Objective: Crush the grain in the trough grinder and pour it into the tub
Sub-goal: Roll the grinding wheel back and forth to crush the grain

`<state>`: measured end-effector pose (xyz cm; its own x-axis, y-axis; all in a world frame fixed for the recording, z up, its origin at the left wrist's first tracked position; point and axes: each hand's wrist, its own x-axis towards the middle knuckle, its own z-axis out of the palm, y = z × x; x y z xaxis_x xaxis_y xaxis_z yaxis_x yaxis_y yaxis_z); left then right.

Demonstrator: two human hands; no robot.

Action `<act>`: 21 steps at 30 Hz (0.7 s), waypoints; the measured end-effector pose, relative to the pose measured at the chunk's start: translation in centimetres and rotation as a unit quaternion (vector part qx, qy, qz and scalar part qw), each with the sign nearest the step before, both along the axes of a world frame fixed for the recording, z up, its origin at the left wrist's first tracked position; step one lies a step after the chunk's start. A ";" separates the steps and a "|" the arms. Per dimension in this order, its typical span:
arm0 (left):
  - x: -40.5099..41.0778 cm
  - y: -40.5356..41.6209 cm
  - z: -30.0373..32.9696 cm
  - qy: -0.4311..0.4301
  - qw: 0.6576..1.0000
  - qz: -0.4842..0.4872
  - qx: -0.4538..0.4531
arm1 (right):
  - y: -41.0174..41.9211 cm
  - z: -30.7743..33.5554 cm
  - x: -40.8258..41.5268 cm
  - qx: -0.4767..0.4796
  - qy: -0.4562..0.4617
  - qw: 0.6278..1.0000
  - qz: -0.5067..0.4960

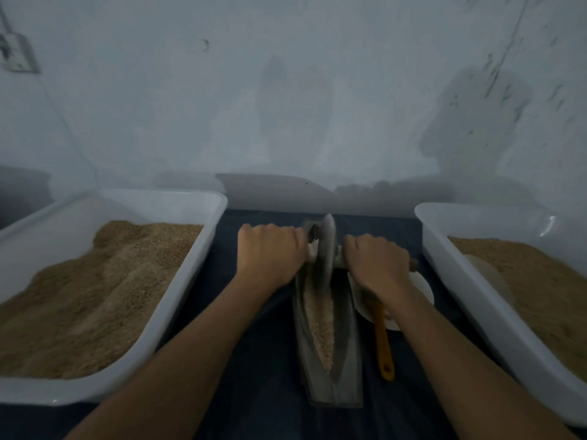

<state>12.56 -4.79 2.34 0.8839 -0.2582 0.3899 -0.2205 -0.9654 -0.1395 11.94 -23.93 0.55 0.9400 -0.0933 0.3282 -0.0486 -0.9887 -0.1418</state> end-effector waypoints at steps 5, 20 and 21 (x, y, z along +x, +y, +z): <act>-8.4 3.4 -3.5 -0.081 0.980 -0.101 -0.151 | 0.2 -1.1 -10.1 -0.016 -0.163 0.983 0.078; 1.0 0.4 -0.3 0.003 1.000 0.010 0.010 | 1.2 2.3 0.4 -0.032 0.043 0.999 0.005; -0.1 0.7 -0.7 -0.004 1.000 -0.006 0.003 | 1.1 1.4 -1.0 -0.040 0.023 0.999 0.017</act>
<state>12.46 -4.06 1.62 0.8779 -0.2708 0.3948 -0.2306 -0.9619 -0.1469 10.94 -22.84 1.97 0.9563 -0.0370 0.2901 -0.0200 -0.9979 -0.0613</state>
